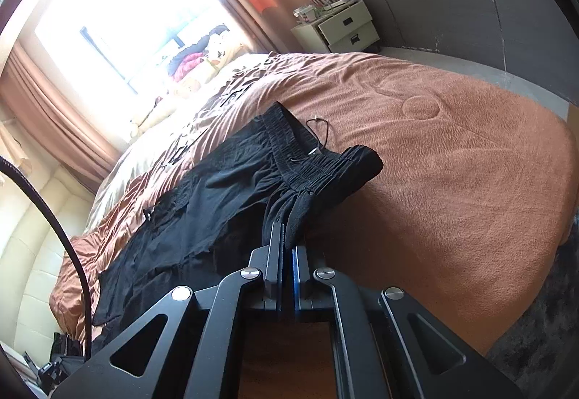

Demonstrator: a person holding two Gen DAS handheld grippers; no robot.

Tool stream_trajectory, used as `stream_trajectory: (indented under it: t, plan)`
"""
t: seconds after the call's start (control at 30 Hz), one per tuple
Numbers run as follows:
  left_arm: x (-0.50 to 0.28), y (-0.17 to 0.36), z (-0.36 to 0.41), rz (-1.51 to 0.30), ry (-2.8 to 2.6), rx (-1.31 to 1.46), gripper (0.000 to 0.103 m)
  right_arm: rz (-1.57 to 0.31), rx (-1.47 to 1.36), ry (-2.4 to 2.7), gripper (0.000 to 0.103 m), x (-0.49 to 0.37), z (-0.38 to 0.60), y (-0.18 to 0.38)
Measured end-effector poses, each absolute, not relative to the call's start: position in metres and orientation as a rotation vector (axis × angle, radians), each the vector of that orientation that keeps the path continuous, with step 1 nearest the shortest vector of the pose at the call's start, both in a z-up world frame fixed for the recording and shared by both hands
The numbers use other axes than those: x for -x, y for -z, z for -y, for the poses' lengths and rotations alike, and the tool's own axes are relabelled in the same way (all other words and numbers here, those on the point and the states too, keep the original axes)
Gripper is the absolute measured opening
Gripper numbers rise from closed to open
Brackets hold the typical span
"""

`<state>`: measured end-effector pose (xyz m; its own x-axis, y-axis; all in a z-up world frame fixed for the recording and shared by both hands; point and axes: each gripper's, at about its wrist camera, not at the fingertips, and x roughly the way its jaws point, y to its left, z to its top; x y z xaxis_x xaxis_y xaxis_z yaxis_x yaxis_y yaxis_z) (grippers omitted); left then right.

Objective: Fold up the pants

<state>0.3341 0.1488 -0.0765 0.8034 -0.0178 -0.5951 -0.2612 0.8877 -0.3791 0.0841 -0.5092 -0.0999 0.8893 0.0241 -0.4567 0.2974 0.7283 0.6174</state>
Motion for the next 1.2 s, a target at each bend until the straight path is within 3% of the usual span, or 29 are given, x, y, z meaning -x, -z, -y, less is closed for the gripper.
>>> stream_trajectory:
  t: [0.67, 1.2]
  plan:
    - [-0.473, 0.024, -0.132, -0.627, -0.095, 0.364, 0.009, -0.465, -0.671, 0.143, 0.0, -0.19, 0.515, 0.041]
    - [-0.622, 0.075, -0.131, -0.826, -0.153, 0.368, 0.009, -0.568, -0.631, 0.199, 0.0, -0.329, 0.52, 0.035]
